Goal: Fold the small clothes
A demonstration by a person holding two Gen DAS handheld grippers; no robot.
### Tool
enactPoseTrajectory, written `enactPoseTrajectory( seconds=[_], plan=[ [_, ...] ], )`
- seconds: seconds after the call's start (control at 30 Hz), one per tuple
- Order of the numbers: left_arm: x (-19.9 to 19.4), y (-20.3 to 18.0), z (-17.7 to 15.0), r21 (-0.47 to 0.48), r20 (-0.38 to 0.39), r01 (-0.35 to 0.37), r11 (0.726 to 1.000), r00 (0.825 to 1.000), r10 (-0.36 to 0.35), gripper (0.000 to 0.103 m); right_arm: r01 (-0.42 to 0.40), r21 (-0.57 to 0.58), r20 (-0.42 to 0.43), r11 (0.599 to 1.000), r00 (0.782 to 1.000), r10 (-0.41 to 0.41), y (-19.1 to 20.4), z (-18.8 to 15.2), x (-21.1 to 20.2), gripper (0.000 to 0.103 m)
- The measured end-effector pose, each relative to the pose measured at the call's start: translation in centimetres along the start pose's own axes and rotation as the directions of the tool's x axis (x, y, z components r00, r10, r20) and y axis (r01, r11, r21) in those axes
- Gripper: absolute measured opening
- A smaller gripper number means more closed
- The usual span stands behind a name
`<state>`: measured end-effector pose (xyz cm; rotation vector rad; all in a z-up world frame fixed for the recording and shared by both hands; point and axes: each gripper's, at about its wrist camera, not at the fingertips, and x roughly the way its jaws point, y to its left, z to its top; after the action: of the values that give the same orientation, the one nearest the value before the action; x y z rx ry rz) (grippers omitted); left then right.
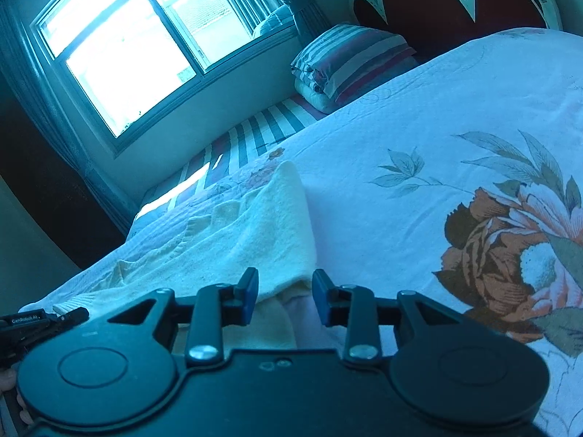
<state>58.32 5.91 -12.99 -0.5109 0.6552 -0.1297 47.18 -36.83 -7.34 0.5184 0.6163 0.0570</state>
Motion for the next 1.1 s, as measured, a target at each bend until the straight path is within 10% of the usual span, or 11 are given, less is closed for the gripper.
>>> enactPoseTrajectory(
  seconds=[0.97,1.1],
  plan=[
    [-0.1,6.3,0.6,0.050,-0.009,-0.099,0.994,0.995,0.100,0.003,-0.197,0.388,0.017,0.900,0.978,0.207,-2.0,0.1,2.9,0.027],
    [-0.4,6.5,0.7,0.039,-0.008,-0.095,0.995,0.995,0.096,0.003,-0.093,0.385,-0.115,0.918,0.982,0.148,-2.6,-0.7,5.3,0.001]
  ],
)
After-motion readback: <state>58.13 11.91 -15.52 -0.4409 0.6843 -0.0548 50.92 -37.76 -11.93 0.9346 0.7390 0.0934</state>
